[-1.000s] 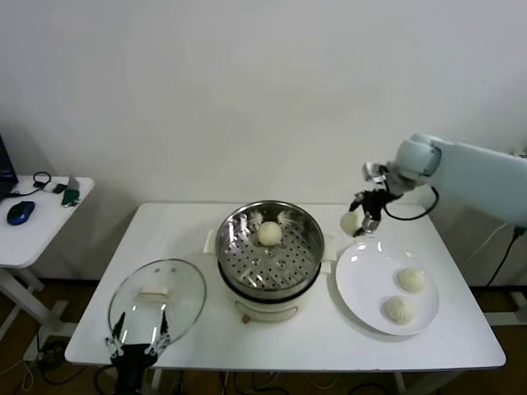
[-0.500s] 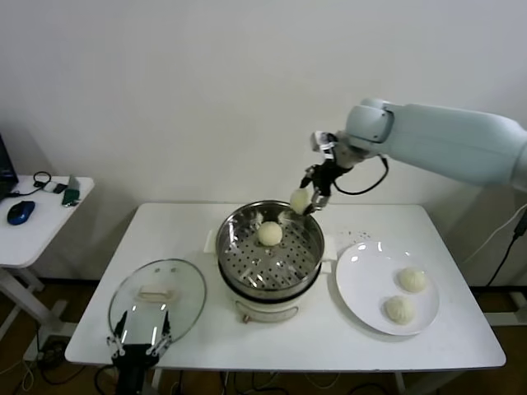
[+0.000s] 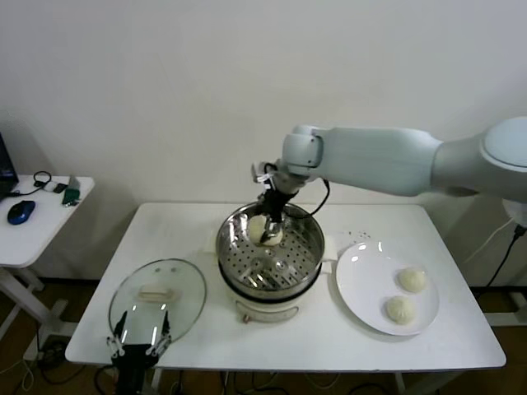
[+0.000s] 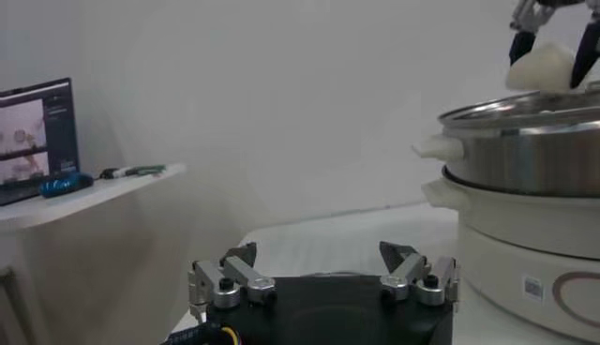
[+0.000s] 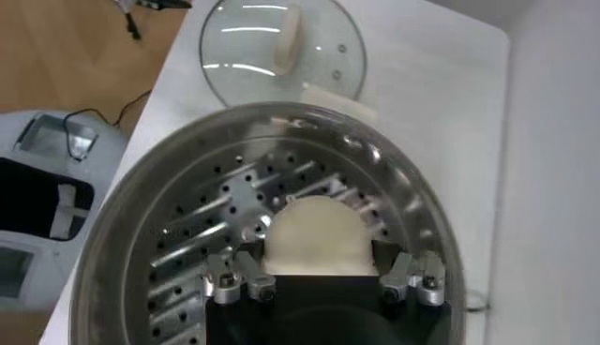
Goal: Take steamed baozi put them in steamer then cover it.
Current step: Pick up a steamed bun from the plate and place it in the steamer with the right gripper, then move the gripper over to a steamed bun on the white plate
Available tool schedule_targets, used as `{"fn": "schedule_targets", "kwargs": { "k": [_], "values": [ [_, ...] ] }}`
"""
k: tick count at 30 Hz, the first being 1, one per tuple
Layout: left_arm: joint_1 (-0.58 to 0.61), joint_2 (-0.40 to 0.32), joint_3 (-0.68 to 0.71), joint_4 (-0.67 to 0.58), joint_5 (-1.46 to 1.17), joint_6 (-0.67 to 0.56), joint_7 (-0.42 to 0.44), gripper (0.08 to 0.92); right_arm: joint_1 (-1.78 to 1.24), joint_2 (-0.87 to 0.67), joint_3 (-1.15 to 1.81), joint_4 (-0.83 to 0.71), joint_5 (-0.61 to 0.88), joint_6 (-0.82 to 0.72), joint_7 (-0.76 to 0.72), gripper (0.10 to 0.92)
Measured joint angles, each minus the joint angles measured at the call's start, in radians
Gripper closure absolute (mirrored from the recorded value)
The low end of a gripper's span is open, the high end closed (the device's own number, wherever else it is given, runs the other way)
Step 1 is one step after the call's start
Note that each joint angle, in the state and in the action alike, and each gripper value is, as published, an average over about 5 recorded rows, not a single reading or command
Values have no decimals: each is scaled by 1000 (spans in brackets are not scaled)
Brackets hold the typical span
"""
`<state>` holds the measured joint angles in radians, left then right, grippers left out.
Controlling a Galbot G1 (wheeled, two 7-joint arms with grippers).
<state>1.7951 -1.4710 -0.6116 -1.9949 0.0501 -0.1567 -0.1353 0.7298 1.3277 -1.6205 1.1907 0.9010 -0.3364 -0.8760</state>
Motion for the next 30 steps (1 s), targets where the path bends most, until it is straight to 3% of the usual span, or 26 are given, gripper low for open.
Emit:
{"fn": "schedule_targets", "kwargs": {
  "k": [30],
  "values": [
    [-12, 5, -4, 8, 0, 5, -4, 177, -29, 14, 2, 0, -45, 4, -35, 203]
  ]
}}
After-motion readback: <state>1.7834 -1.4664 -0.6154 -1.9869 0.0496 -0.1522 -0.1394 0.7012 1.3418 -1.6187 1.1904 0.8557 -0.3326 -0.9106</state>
